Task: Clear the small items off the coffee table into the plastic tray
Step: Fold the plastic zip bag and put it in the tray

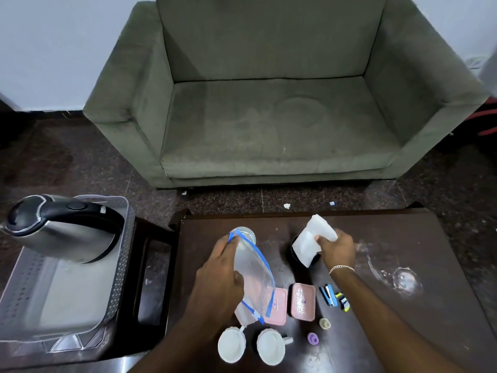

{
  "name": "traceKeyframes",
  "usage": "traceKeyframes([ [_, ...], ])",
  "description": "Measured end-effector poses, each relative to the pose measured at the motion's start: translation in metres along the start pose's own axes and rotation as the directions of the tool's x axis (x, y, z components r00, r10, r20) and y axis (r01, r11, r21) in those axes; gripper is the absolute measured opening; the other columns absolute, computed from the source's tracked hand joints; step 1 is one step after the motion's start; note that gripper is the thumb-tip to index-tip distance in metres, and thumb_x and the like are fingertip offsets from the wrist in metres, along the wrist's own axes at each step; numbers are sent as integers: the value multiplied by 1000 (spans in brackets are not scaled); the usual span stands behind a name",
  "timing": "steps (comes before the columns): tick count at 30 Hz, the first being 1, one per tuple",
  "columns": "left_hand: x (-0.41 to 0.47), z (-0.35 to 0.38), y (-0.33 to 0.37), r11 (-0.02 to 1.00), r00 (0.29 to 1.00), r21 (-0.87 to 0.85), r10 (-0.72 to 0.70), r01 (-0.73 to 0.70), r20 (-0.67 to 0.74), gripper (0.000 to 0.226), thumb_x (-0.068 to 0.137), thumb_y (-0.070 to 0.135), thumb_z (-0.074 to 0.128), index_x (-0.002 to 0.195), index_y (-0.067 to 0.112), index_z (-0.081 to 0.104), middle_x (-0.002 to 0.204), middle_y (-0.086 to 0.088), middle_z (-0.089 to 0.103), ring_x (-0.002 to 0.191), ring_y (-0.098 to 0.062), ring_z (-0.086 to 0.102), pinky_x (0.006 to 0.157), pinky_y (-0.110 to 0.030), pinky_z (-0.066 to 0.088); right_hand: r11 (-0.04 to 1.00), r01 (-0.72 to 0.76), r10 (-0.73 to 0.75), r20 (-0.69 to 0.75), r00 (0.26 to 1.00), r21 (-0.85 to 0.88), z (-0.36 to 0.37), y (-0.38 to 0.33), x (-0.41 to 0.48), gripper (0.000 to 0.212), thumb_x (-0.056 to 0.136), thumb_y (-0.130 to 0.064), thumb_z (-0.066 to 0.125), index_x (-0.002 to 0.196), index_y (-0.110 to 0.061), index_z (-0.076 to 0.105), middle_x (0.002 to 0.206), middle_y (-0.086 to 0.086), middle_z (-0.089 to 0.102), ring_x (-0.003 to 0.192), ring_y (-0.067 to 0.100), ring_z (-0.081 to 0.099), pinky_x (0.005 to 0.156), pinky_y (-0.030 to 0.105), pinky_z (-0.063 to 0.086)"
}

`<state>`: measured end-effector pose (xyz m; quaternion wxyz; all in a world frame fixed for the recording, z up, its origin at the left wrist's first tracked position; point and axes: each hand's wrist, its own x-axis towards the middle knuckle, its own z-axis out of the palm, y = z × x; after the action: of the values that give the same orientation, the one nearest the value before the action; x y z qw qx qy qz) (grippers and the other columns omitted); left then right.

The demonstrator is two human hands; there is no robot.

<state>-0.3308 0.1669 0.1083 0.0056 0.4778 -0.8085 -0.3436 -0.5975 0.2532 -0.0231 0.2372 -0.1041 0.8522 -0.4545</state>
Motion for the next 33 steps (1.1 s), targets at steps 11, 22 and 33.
traceKeyframes([
  [11,3,0,2,1000,1000,-26,1,-1,19,74,88,6,55,156,27,34,164,19,23,141,-14,46,114,-33,39,983,32,-41,-45,998,-181,14,18,-10,18,79,-24,78,87,-12,67,93,12,66,89,29,59,75,35,45],
  [22,9,1,3,1000,1000,-26,9,-8,24,73,88,8,55,155,29,36,163,22,24,134,-19,53,111,-32,43,946,-322,323,20,946,-34,11,18,-12,27,78,-8,78,95,6,64,58,13,63,28,14,53,29,16,36],
  [33,14,6,3,1000,999,-2,16,-16,47,70,93,11,55,157,27,33,166,18,21,142,-13,45,114,-37,39,919,-301,327,65,943,-255,23,24,-5,25,73,-17,82,80,4,69,52,13,69,40,18,64,42,24,49],
])
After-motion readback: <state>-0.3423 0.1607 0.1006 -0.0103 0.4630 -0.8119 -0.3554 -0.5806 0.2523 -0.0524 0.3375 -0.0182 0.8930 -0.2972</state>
